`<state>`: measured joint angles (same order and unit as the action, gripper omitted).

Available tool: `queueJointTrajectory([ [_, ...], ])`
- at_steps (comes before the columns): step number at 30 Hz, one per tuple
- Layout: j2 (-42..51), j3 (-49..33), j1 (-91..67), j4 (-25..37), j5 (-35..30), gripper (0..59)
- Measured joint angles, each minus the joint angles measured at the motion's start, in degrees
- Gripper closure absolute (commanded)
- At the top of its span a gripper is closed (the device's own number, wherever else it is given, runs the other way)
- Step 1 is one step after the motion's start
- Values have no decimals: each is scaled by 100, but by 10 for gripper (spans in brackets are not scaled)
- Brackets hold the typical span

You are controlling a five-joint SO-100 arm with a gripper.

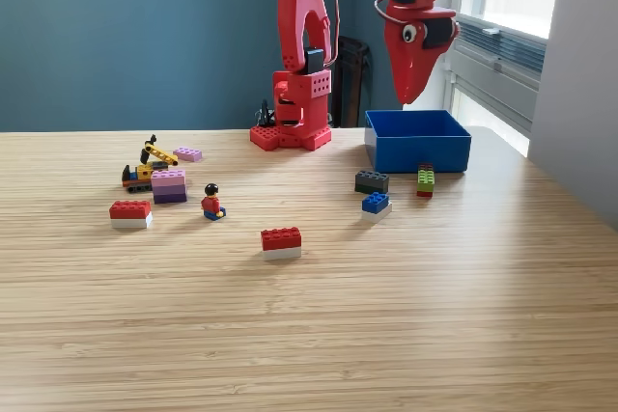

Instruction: Grasp a lego block and put it in the bin.

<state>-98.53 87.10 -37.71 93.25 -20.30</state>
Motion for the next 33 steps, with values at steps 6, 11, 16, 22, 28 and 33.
queueJointTrajectory([
  [6, 26, -352, 1679, 0, 598, 585],
  [11, 26, -369, 2030, 0, 712, 585],
  [16, 26, -369, 2021, 0, 712, 585],
  [22, 26, -369, 2021, 0, 686, 585],
  [28, 26, -369, 2021, -141, 615, 585],
  [33, 26, -237, 2021, -325, 606, 585],
])
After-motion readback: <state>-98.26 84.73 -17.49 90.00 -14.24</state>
